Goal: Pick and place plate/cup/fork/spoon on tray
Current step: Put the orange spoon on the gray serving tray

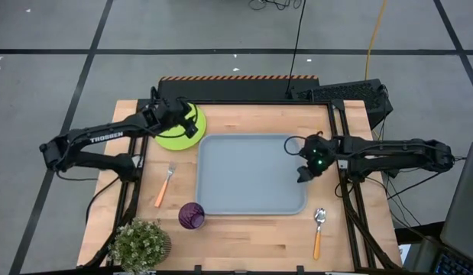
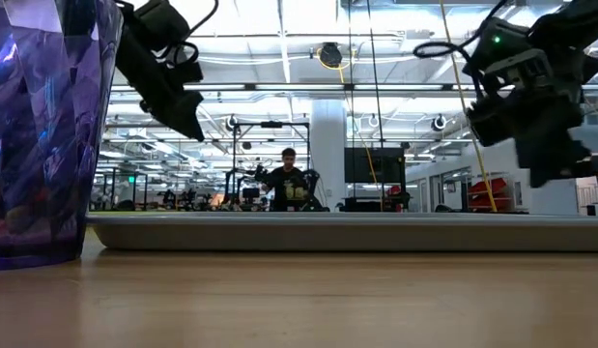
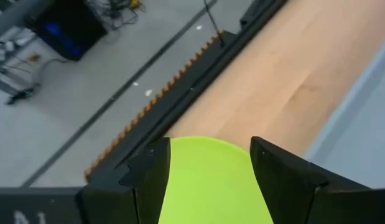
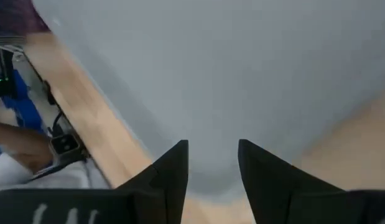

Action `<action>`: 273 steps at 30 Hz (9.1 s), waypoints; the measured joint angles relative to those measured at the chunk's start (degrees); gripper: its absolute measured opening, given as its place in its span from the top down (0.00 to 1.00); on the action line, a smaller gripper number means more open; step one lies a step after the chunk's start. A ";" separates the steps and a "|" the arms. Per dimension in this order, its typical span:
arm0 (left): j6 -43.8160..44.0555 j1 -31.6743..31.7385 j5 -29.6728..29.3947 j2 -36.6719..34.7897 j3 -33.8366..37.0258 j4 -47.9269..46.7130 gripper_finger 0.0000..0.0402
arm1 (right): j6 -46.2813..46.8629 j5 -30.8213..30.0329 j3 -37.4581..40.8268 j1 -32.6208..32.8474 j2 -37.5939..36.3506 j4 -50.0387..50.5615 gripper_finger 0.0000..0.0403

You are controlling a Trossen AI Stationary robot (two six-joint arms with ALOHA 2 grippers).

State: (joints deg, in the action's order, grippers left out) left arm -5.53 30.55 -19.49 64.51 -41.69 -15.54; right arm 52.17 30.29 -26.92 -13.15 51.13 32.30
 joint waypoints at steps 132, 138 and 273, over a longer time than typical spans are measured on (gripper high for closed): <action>-15.04 4.19 19.56 -0.17 0.07 21.03 0.44 | 77.45 -8.92 -57.21 54.74 54.15 31.15 0.81; -14.91 4.19 19.72 -0.17 0.07 18.06 0.44 | 76.80 -9.36 -57.18 56.25 54.06 40.13 0.81; -13.45 1.50 19.52 -0.19 1.01 8.67 0.44 | 75.96 -12.82 -27.56 61.23 51.94 6.90 0.88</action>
State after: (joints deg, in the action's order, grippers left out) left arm -18.98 32.05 0.03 64.31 -40.69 -6.87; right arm 128.13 17.48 -54.48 48.07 103.07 39.20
